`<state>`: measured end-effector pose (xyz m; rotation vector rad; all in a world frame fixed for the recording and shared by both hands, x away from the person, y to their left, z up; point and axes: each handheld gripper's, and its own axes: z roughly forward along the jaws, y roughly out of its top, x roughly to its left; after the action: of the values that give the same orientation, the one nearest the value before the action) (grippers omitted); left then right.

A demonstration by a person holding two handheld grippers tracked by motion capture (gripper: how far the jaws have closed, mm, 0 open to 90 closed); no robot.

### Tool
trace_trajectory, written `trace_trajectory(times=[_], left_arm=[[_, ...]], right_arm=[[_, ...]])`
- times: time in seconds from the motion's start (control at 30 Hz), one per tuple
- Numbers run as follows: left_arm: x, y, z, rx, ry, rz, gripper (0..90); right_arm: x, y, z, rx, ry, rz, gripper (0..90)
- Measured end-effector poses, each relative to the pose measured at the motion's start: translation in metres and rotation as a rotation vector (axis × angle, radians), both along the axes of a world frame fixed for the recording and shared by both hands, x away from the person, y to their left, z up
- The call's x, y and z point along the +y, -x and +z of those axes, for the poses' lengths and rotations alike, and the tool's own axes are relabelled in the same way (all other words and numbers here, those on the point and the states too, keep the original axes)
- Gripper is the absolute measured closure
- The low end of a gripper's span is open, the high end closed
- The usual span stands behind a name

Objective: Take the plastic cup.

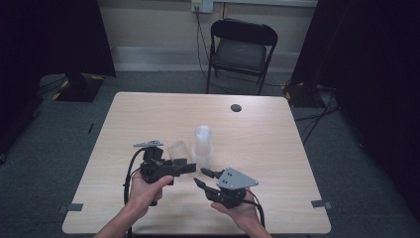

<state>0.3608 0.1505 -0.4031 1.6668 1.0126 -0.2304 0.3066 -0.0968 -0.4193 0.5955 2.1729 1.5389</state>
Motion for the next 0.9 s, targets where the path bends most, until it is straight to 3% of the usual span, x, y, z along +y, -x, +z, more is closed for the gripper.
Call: trace_trajectory(times=[0.3, 0.5, 0.7, 0.87, 0.9], left_arm=[[-0.003, 0.001, -0.009, 0.076, 0.083, -0.022, 38.3], [-0.009, 0.004, -0.011, 0.081, 0.088, -0.039, 38.1], [-0.012, 0.007, -0.012, 0.104, 0.148, -0.039, 38.1], [-0.016, 0.010, -0.009, 0.074, 0.134, -0.056, 38.6], [-0.017, 0.012, -0.009, 0.082, 0.151, -0.058, 38.6]], right_arm=[[-0.001, -0.001, -0.004, -0.025, -0.021, -0.022, 65.0], [0.000, -0.004, -0.009, -0.017, -0.022, -0.028, 65.3], [0.001, -0.003, -0.009, -0.050, -0.049, -0.043, 66.9], [0.001, -0.002, -0.008, -0.065, -0.066, -0.050, 67.0], [0.001, -0.002, -0.008, -0.066, -0.077, -0.048, 66.6]])
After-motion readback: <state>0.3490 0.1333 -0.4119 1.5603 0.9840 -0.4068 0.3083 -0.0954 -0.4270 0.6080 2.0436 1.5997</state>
